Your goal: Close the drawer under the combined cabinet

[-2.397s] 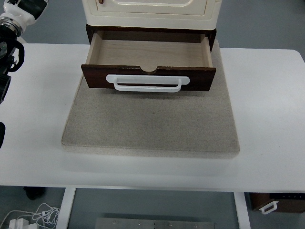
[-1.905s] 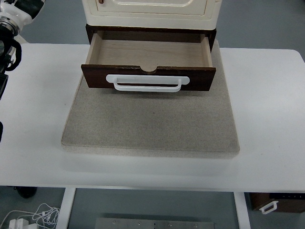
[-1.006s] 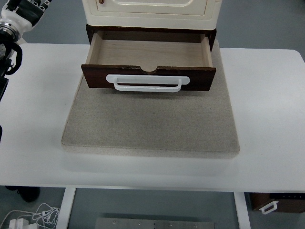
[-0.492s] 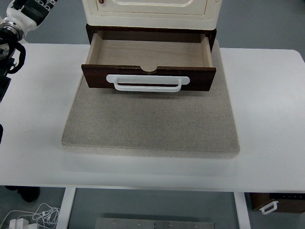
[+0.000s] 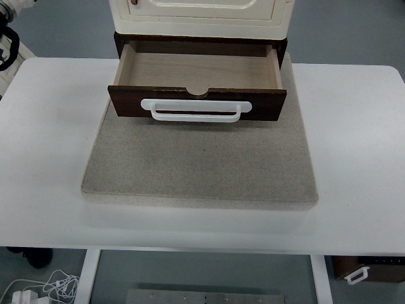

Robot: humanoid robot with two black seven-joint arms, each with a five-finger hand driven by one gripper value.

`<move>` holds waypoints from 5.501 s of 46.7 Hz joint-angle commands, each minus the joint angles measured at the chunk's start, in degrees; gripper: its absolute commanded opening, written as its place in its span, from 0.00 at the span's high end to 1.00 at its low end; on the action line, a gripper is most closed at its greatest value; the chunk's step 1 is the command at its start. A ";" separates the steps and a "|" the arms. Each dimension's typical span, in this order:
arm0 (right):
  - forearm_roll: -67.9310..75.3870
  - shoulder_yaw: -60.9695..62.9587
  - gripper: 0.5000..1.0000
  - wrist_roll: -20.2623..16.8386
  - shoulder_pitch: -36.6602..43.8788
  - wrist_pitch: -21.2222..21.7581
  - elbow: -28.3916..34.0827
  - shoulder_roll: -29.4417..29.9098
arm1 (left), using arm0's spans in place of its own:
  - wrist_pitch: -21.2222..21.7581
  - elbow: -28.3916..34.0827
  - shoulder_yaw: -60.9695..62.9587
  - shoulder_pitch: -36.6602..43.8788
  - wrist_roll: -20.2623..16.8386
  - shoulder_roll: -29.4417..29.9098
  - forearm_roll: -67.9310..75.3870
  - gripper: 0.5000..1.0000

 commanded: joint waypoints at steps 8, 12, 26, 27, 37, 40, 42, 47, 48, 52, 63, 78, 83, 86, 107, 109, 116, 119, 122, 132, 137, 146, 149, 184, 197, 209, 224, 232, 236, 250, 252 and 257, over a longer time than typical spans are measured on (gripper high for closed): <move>0.00 0.00 0.10 0.00 0.08 0.01 0.00 0.00 | -0.95 -3.76 -0.10 -0.86 -0.28 2.50 3.97 0.01; 0.00 0.00 0.10 0.00 0.00 0.01 0.00 0.00 | -0.78 -3.94 -0.01 -2.18 -0.54 3.81 3.97 0.01; 0.00 0.00 0.10 0.00 0.00 0.01 0.00 0.00 | -0.69 -9.73 0.07 -4.64 -0.63 7.42 5.72 0.01; 0.00 0.00 0.10 0.00 0.00 0.01 0.00 0.00 | -0.69 -10.43 0.07 -4.73 -0.63 7.59 6.42 0.01; 0.00 0.00 0.10 0.00 0.00 0.01 0.00 0.00 | -1.56 -20.80 -0.19 -5.34 -0.81 11.89 9.42 0.01; 0.00 0.00 0.10 0.00 0.00 0.01 0.00 0.00 | -1.57 -25.11 -0.01 -5.17 -1.33 13.74 9.59 0.01; 0.00 0.00 0.10 0.00 0.08 0.01 0.00 0.00 | -1.65 -27.48 -0.01 -5.17 -1.42 14.80 9.77 0.01; 0.00 0.00 0.10 0.00 0.08 0.01 0.00 0.00 | -1.65 -31.53 -0.10 -5.52 -1.42 15.59 11.26 0.01; 0.00 0.00 0.10 0.00 0.08 0.01 0.00 0.00 | -1.65 -32.32 -0.19 -5.61 -1.42 15.59 11.70 0.01; 0.00 0.00 0.10 0.00 0.00 0.01 0.00 0.00 | -1.57 -35.75 -0.28 -5.61 -1.42 15.85 14.33 0.01; 0.00 0.00 0.10 0.00 0.00 0.01 0.00 0.00 | -1.74 -45.50 0.07 -4.99 -1.25 16.73 18.82 0.01; 0.00 0.00 0.10 0.00 0.08 0.01 0.00 0.00 | -1.74 -60.71 9.21 -4.47 -0.72 17.88 24.79 0.01; 0.00 0.00 0.10 0.00 0.08 0.01 0.00 0.00 | -1.92 -63.96 12.90 -4.64 -0.63 17.26 28.39 0.01; 0.00 0.00 0.10 0.00 0.00 0.01 0.00 0.00 | -2.00 -64.93 14.40 -4.82 -0.54 16.74 30.06 0.01; 0.00 0.00 0.10 0.00 0.00 0.01 0.00 0.00 | -3.23 -67.83 26.70 -4.47 0.86 8.74 40.53 0.01; 0.00 0.00 0.10 0.00 0.08 0.01 0.00 0.00 | -3.67 -68.10 27.67 -4.47 1.74 8.39 41.05 0.01; 0.00 0.00 0.10 0.00 0.08 0.01 0.00 0.00 | -6.83 -69.59 28.99 -3.50 4.99 6.46 44.04 0.01; 0.00 0.00 0.10 0.00 0.00 0.01 0.00 0.00 | -7.19 -69.59 29.95 -2.97 6.57 5.22 46.06 0.01; 0.00 0.00 0.10 0.00 0.00 0.01 0.00 0.00 | -7.28 -69.59 31.97 -2.71 6.75 4.61 48.61 0.01; 0.00 0.00 0.10 0.00 0.00 0.01 0.00 0.00 | -8.86 -70.30 36.28 -2.71 9.03 3.81 50.46 0.01; 0.00 0.00 0.10 0.00 0.00 0.01 0.00 0.00 | -10.70 -70.12 37.60 -2.71 11.14 3.81 51.08 0.00; 0.00 0.00 0.10 0.00 0.00 0.01 0.00 0.00 | -11.85 -70.12 39.10 -2.97 15.36 3.81 53.18 0.00; 0.00 0.00 0.10 0.00 0.00 0.01 0.00 0.00 | -13.08 -70.12 39.01 -3.06 17.73 3.90 53.10 0.00; 0.00 0.00 0.10 0.00 0.00 0.01 0.00 0.00 | -14.22 -68.10 38.13 -4.29 31.03 5.40 41.50 0.00; 0.00 0.00 0.10 0.00 0.08 0.01 0.00 0.00 | -13.78 -66.96 38.48 -4.91 31.03 5.22 41.50 0.00; 0.00 0.00 0.10 0.00 0.08 0.01 0.00 0.00 | -13.78 -65.81 38.75 -4.99 31.03 5.13 41.67 0.00; 0.00 0.00 0.10 0.00 0.00 0.01 0.00 0.00 | -13.87 -63.97 39.19 -5.08 31.03 4.87 42.55 0.00; 0.00 0.00 0.10 0.00 0.00 0.01 0.00 0.00 | -14.57 -62.65 39.19 -5.96 31.03 4.96 42.81 0.00; 0.00 0.00 0.10 0.00 0.00 0.01 0.00 0.00 | -14.75 -60.46 39.19 -6.84 31.03 4.69 43.16 0.00; 0.00 0.00 0.10 0.00 0.00 0.01 0.00 0.00 | -16.07 -58.87 39.19 -7.72 31.03 4.69 43.52 0.00; 0.00 0.00 0.10 0.00 0.00 0.01 0.00 0.00 | -16.07 -58.78 39.19 -7.72 31.03 4.69 43.52 0.00; 0.00 0.00 0.10 0.00 0.08 0.01 0.00 0.00 | -16.16 -58.08 39.19 -7.72 31.03 4.69 43.60 0.00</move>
